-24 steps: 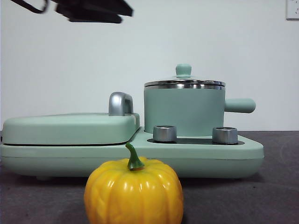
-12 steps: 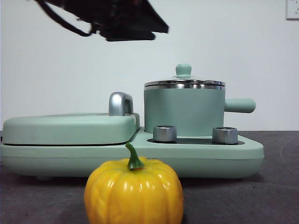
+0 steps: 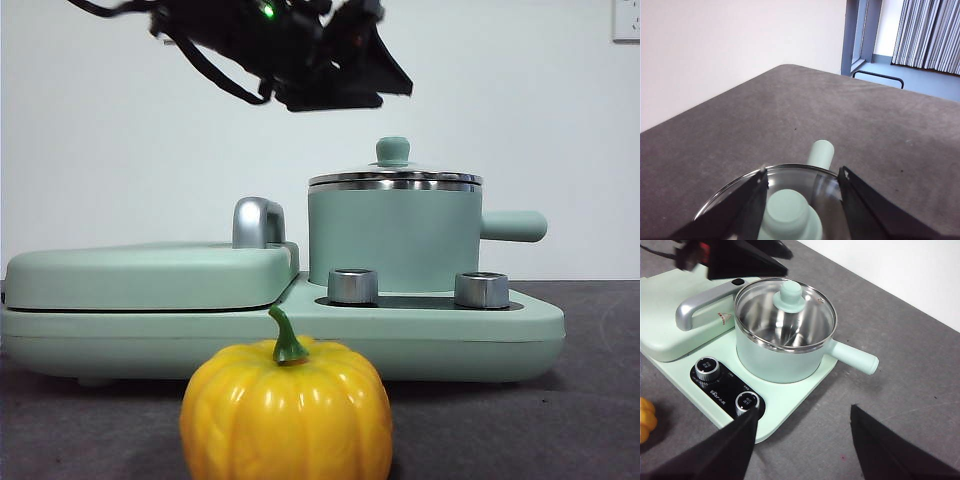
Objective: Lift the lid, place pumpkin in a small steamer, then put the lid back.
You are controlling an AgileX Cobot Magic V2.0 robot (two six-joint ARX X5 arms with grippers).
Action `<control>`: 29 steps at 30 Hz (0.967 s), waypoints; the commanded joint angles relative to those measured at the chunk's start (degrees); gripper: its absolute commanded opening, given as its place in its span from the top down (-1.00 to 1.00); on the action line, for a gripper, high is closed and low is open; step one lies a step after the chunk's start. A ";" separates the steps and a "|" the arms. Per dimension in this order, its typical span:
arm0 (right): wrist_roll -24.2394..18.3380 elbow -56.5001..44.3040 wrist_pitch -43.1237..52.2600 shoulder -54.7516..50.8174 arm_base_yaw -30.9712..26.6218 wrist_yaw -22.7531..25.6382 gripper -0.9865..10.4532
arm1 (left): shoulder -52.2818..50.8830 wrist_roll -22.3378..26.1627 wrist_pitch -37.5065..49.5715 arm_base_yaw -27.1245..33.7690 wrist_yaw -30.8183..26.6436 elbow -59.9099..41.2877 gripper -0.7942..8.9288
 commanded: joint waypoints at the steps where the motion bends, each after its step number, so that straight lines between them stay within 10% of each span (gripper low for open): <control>1: 0.76 1.07 0.61 0.20 0.24 -0.11 0.31 | 3.02 0.22 0.46 -0.61 -0.26 3.13 0.37; 21: 0.81 1.07 0.59 0.20 0.24 -0.11 0.31 | 8.00 2.29 -3.76 -0.61 -3.78 4.81 0.37; 29: 0.81 1.09 0.59 0.20 0.24 -0.09 0.31 | 8.00 2.32 -3.56 -0.61 -3.78 4.81 0.82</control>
